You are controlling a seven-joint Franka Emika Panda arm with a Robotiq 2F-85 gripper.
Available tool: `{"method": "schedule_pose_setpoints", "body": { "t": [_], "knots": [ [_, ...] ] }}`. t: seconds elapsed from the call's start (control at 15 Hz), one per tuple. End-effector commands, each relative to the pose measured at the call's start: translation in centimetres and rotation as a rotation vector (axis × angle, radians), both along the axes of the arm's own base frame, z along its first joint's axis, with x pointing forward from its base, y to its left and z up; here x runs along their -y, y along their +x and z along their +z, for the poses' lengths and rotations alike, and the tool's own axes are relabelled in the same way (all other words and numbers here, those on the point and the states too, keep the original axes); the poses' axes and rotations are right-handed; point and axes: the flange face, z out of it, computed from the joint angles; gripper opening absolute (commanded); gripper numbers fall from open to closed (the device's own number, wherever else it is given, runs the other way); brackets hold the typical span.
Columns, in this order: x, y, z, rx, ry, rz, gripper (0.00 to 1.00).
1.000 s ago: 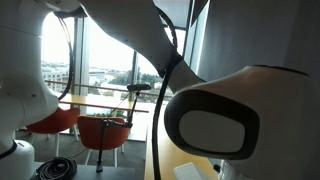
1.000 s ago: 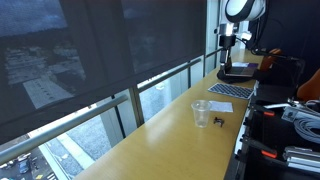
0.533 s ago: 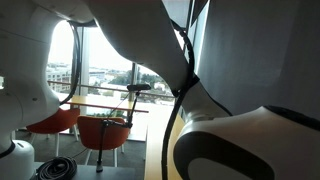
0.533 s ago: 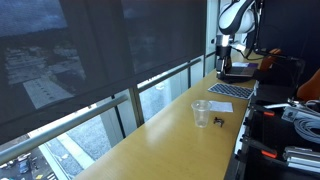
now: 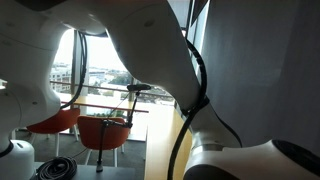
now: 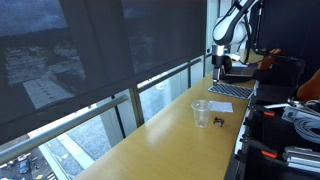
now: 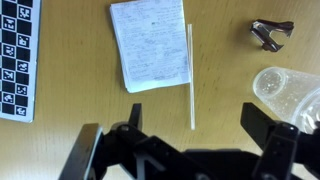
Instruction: Put the straw into the cup
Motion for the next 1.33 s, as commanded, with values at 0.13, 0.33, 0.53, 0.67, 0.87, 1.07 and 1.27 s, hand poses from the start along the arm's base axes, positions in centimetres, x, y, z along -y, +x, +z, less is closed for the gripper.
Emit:
{"method": "schedule_pose_setpoints", "body": {
  "t": [0.13,0.33,0.53,0.67,0.87,1.07,1.27],
  "knots": [
    [-0.6,0.9,-3.3,0.021,0.034,0.039,1.00],
    [-0.3,1.3,-5.5,0.007,0.035,0.039,1.00],
    [-0.3,2.0,-7.8,0.003,0.026,0.032,1.00],
    [-0.9,2.7,-8.9,0.005,0.018,0.043,1.00],
    [-2.3,3.8,-10.7,0.012,0.002,0.065,1.00],
    [-3.0,4.7,-12.6,0.003,-0.023,0.088,1.00],
    [-3.1,5.3,-14.3,-0.011,-0.049,0.106,1.00]
  ]
}}
